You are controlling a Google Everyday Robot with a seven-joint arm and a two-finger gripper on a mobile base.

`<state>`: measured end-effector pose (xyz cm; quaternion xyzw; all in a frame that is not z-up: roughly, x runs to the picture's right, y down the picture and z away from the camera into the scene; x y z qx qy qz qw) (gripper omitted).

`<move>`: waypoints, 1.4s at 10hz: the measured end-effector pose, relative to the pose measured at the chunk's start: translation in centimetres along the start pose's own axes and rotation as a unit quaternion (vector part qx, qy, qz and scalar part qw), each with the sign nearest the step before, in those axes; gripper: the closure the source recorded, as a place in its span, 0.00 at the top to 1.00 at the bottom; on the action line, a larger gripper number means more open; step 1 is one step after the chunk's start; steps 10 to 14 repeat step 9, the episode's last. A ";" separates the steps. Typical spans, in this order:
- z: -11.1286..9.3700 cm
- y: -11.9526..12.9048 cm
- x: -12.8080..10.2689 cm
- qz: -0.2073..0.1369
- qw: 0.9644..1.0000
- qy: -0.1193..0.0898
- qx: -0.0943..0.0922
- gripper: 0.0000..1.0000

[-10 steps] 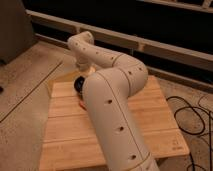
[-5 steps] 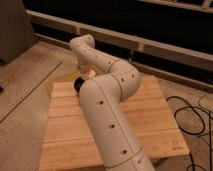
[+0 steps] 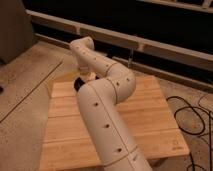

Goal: Place the ceramic cup in the ceramic bowl

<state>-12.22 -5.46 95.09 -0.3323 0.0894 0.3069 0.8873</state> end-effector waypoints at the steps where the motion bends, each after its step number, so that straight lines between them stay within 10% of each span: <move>1: 0.0 0.0 0.0 0.000 1.000 0.000 0.000 0.50; 4: 0.0 0.0 0.0 0.000 1.000 0.000 0.000 0.78; 14: 0.0 0.0 0.0 0.000 1.000 0.000 0.000 0.80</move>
